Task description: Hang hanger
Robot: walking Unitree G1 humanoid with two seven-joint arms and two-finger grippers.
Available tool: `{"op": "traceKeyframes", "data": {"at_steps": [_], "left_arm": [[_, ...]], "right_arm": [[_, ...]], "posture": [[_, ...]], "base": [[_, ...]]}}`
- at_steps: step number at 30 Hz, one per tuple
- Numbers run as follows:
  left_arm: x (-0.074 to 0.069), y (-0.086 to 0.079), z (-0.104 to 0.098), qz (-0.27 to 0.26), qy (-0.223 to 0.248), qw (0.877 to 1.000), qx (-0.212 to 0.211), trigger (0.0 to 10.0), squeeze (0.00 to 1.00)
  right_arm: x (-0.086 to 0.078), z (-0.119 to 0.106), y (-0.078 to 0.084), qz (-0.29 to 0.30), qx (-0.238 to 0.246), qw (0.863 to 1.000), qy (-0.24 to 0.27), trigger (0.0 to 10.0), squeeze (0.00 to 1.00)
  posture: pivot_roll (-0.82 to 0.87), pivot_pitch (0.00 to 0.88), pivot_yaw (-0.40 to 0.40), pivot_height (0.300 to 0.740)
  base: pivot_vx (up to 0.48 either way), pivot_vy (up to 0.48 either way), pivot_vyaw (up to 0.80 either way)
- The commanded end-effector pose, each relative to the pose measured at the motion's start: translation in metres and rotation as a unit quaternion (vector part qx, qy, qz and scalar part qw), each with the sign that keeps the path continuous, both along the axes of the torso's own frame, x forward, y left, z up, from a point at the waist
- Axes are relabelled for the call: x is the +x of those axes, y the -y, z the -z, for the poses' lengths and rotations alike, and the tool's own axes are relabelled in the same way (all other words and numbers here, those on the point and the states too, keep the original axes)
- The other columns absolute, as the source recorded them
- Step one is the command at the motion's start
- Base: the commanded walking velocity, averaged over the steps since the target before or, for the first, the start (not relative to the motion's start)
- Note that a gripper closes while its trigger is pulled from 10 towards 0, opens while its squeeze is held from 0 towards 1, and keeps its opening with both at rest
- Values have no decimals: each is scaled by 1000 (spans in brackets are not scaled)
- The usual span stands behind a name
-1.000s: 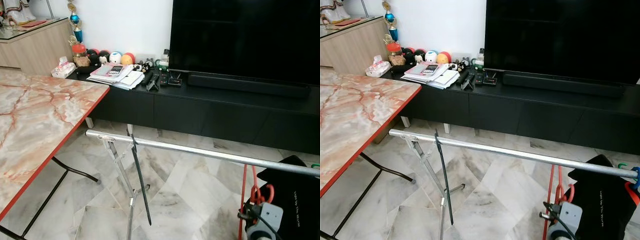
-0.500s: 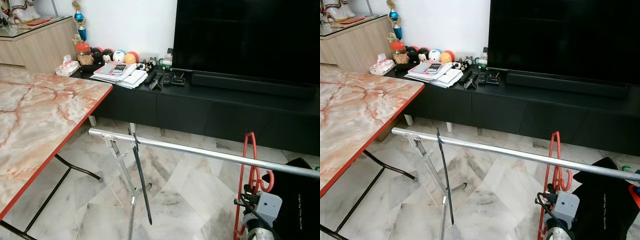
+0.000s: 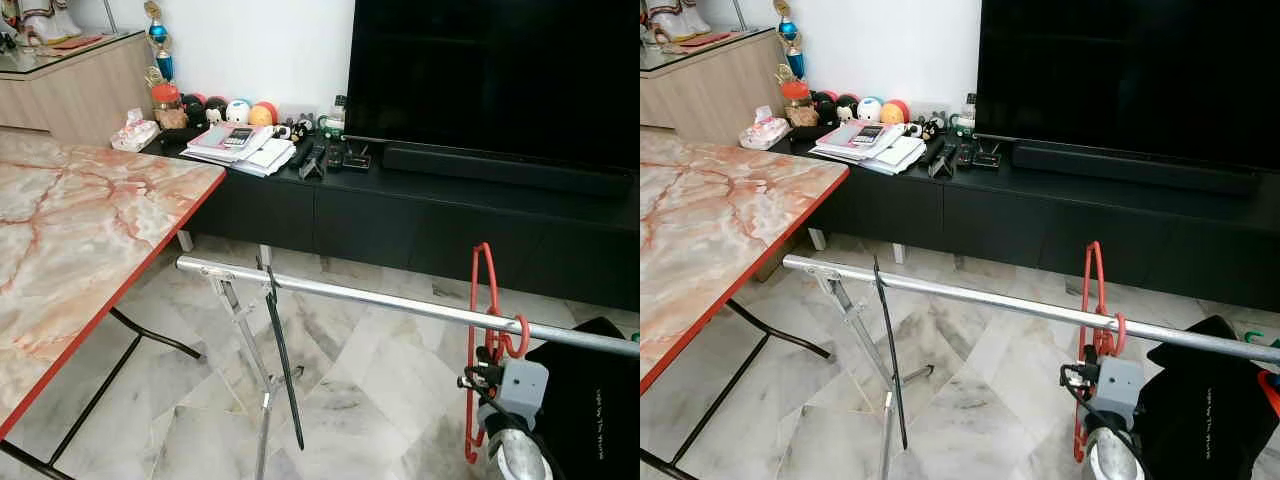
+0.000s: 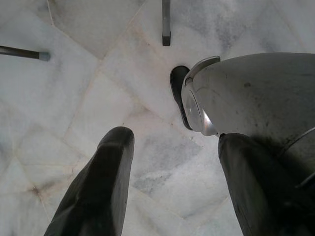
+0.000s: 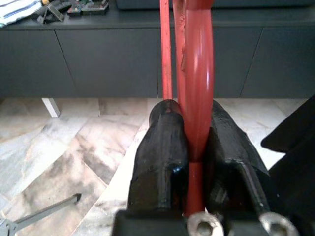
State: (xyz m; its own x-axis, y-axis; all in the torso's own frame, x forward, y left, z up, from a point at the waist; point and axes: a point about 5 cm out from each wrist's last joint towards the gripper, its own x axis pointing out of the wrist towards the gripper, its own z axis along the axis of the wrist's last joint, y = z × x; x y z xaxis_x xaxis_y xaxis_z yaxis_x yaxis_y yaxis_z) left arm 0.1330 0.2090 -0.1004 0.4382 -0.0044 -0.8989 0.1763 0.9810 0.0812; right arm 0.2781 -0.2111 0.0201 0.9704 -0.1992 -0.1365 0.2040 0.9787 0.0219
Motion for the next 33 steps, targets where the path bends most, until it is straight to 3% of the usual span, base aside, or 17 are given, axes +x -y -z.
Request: {"op": "traceKeyframes", "data": {"at_steps": [1,12,22,23,33], "left_arm": [[-12,6,5,9,-26,1000,-10,10000,0],[-12,9,6,10,-29,999,-12,10000,0],[-13,13,7,13,-32,999,-14,10000,0],[-13,14,7,14,-32,999,-14,10000,0],[-15,19,8,16,-33,999,-15,10000,0]], "right_arm": [[2,-1,1,-1,1,1000,-6,10000,0],[6,8,-4,-21,24,998,-60,10000,0],[2,14,-7,-32,35,996,-74,10000,0],[1,13,-6,-33,38,996,-68,10000,361],[-12,11,-2,-18,27,999,-24,10000,376]], "posture": [[114,41,-48,740],[120,45,-48,740],[120,44,-48,740],[120,44,-48,740],[115,43,-50,740]], "base": [[0,0,0],[0,0,0],[0,0,0],[0,0,0],[0,0,0]]}}
